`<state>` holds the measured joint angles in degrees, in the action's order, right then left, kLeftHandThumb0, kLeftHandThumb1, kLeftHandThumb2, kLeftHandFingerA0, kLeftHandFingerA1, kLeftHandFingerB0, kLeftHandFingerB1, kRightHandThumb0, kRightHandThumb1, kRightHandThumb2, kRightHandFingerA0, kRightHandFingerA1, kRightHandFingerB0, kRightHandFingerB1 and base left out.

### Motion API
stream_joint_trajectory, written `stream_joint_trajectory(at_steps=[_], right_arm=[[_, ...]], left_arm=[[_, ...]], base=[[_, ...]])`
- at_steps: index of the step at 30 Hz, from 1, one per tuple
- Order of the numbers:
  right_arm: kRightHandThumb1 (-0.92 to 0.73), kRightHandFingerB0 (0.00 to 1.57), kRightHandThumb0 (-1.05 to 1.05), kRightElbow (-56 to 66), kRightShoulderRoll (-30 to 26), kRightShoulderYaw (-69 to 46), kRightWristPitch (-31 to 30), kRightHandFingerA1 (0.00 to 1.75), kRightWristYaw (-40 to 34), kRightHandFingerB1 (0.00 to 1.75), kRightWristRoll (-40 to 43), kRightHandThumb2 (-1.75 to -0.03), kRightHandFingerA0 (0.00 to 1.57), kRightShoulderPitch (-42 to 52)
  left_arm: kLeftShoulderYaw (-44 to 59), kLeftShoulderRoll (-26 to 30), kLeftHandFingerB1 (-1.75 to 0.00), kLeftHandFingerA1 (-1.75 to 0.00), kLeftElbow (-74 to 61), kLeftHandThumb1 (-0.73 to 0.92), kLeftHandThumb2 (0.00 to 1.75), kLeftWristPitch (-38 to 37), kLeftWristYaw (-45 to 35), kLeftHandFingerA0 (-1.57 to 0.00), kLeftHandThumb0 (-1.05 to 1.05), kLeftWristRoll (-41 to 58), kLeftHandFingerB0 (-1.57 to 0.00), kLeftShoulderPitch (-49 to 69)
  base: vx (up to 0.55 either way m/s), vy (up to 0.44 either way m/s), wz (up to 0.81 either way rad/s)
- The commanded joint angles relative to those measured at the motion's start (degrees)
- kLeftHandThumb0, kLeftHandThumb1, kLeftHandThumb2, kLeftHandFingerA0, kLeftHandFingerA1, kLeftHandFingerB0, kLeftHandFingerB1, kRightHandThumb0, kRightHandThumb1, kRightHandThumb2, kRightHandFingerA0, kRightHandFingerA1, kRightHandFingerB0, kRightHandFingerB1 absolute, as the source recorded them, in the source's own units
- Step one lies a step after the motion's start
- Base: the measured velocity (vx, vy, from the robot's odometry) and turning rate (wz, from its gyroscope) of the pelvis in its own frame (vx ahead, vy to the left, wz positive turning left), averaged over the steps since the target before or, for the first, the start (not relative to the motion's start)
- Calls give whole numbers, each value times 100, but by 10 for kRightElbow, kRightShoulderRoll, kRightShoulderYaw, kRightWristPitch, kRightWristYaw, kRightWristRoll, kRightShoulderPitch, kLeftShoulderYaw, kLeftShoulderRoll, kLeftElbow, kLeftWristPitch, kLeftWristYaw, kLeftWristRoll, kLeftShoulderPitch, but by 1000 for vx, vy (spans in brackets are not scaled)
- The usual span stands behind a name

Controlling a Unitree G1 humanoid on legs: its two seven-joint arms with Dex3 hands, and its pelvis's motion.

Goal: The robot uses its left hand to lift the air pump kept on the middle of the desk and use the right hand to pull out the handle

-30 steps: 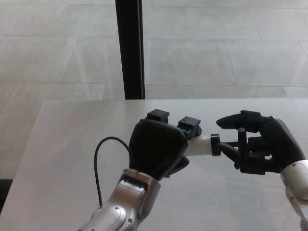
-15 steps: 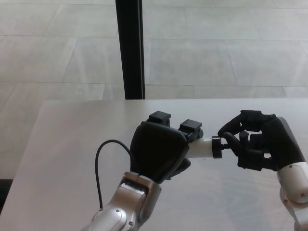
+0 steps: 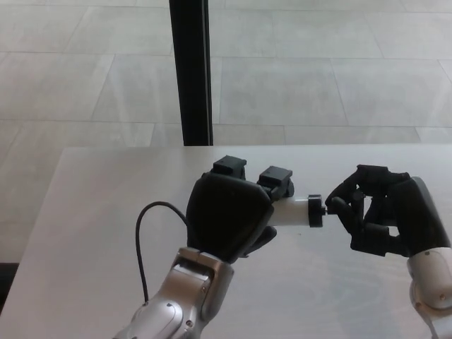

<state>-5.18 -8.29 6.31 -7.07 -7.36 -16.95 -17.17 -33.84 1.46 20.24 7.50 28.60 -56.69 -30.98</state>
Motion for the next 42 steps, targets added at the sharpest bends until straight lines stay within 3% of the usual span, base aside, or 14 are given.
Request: stream_joint_trajectory(at_steps=[1,6,13,20,23,27,30,31,32,34,37,38,41,42], right_arm=[[-58,91,-16,-27,-11,-9,36,150,-20,119,-12,-102,103,21],[-61,90,-17,-34,-12,-11,43,153,-25,122,-17,-96,102,29],[-58,90,-14,-38,-28,-27,50,150,-32,120,-22,-101,105,25],[-56,93,-16,-47,-34,-49,69,147,-31,116,-11,-99,101,21],[-56,93,-16,-49,-37,-54,76,148,-31,116,-12,-98,102,17],[-56,96,-14,-22,-34,-54,32,148,-5,83,-4,-95,103,6],[-68,64,-32,-3,-35,-45,4,138,19,45,-4,-60,112,4],[-68,64,-32,-2,-36,-43,0,138,25,45,-3,-60,112,3],[-54,25,-62,0,-55,-26,-10,117,53,48,-18,-92,116,-1],[-61,9,-90,17,-66,-7,-72,112,87,38,-31,-94,118,-7],[-71,0,-93,21,-69,-5,-78,101,114,22,-4,-65,113,-5],[-53,0,-87,21,-68,-5,-79,104,116,11,-2,-99,109,-5],[-59,0,-99,12,-66,-2,-79,108,132,1,13,-103,109,-7],[-73,0,-97,10,-65,-1,-79,105,133,21,13,-63,114,-8]], left_arm=[[48,-7,-154,-175,-36,67,83,2,-33,-80,-15,47,-62,-16],[64,-4,-151,-175,-64,71,72,10,-60,-76,-15,42,-62,-30],[69,10,-153,-175,-76,59,94,-3,-69,-83,-13,50,-69,-15],[59,40,-149,-174,-80,62,87,-8,-60,-81,-15,33,-71,0],[54,46,-137,-168,-81,61,85,-6,-61,-95,-10,29,-69,7],[50,44,-142,-171,-68,64,80,-26,-38,-84,-17,37,-76,13],[50,43,-142,-171,-70,64,78,-29,-39,-82,-15,39,-75,18],[50,43,-142,-171,-70,64,78,-28,-41,-82,-15,37,-75,18],[49,44,-138,-169,-71,64,81,-26,-47,-90,-12,36,-71,15],[49,43,-141,-170,-67,63,83,-28,-42,-91,-11,36,-69,14],[48,41,-144,-170,-63,64,78,-26,-41,-83,-19,32,-74,9],[48,41,-138,-168,-63,64,80,-25,-42,-91,-15,31,-70,9],[49,37,-137,-166,-62,63,79,-24,-39,-90,-15,32,-72,7],[49,37,-138,-167,-61,63,79,-25,-37,-89,-14,32,-71,7]], base=[[0,0,0],[0,0,0],[0,0,0],[0,0,0],[0,0,0],[0,0,0],[0,0,0],[0,0,0],[0,0,0],[0,0,0],[0,0,0],[0,0,0],[0,0,0],[0,0,0]])
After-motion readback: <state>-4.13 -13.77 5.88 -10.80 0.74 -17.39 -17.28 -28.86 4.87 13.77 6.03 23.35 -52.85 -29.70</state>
